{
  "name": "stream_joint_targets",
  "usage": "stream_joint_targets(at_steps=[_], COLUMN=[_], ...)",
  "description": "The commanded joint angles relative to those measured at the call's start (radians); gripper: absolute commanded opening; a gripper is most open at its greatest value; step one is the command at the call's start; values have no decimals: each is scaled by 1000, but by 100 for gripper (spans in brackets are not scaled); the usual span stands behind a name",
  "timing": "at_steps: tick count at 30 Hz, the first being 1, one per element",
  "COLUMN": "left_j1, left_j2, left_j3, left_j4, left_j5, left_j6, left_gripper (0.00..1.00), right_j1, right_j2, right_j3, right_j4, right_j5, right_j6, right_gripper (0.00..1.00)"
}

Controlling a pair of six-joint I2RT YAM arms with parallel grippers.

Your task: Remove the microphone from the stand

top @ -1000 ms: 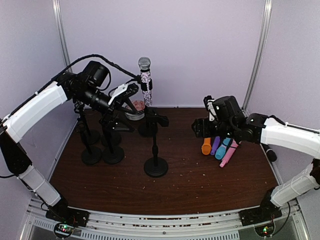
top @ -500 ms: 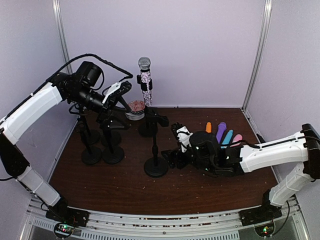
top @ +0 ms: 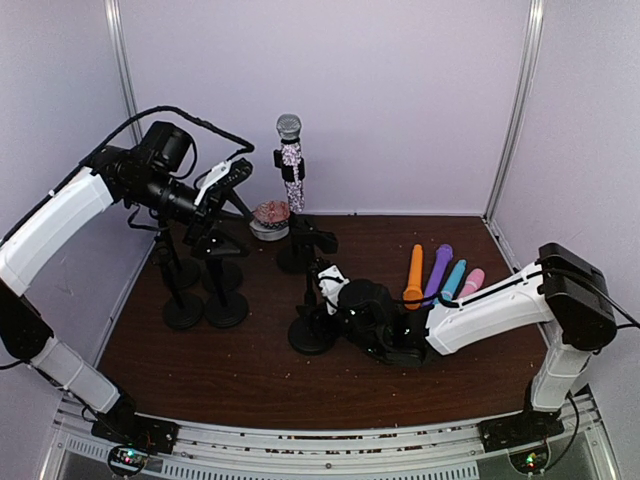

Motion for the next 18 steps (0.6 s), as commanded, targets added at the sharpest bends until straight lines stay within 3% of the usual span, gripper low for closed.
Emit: stream_joint_targets(at_steps=[1,4,9,12,18], left_j1=[13,18,26,31,30], left_j2=[-24,-29,-40,-43,-65], left_j3=[-7,-12,-29,-47,-219], left_j4=[8,5,5,5,153], left_j5=[7,3,-3,-8,30], left_j6=[-9,-7,-4,-1,-69], left_gripper=[98,98,98,98,93], right_j1=[4,5,5,5,2], right_j2=[47,75,98,90,-9], right_j3=[54,70,93,89,93], right_j4=[64,69,55,51,33], right_j5=[87,102,117,116,85], right_j6=[6,9,9,13,63], right_gripper=[58,47,16,4,0])
